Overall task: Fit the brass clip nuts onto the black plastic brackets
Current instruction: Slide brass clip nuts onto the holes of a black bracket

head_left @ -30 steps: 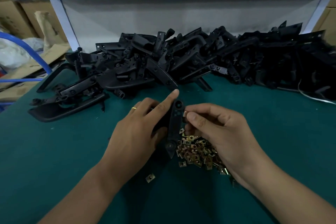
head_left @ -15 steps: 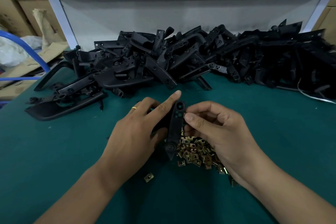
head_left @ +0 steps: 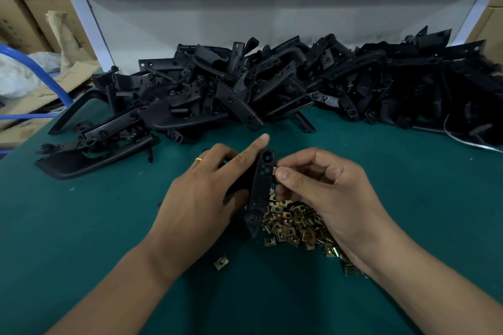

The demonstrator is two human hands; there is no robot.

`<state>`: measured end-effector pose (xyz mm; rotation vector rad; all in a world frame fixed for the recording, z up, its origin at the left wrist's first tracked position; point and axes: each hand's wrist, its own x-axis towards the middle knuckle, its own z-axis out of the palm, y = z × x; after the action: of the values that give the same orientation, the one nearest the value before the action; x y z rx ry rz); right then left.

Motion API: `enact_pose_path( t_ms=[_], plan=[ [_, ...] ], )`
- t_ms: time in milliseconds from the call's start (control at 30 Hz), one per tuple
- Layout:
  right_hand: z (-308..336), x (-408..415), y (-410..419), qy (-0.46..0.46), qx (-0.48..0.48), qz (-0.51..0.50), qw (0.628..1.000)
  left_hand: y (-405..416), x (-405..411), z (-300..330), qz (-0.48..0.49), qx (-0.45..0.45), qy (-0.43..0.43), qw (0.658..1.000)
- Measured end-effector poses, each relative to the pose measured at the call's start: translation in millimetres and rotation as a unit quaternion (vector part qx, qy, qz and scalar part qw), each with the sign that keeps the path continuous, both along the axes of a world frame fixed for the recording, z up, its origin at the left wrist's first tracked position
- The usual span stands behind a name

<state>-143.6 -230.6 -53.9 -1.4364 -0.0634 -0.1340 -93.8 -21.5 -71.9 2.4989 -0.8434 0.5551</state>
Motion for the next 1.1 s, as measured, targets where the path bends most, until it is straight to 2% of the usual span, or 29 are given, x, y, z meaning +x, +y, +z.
enact_pose_path(
  t_ms=[267, 600, 867, 1100],
  plan=[
    [0, 0, 0, 0.001, -0.012, 0.008, 1.000, 0, -1, -1, -0.017, 0.005, 0.020, 1.000],
    [9, -4, -8, 0.014, -0.024, -0.009, 1.000, -7, -10, 7, 0.026, 0.104, -0.040, 0.993],
    [8, -4, -8, 0.032, 0.005, -0.023, 0.999, -17, -16, 3, 0.030, 0.096, -0.030, 0.994],
    [11, -2, -14, 0.029, -0.026, 0.002, 0.999, -19, -16, 5, -0.010, 0.082, -0.032, 0.996]
  ],
)
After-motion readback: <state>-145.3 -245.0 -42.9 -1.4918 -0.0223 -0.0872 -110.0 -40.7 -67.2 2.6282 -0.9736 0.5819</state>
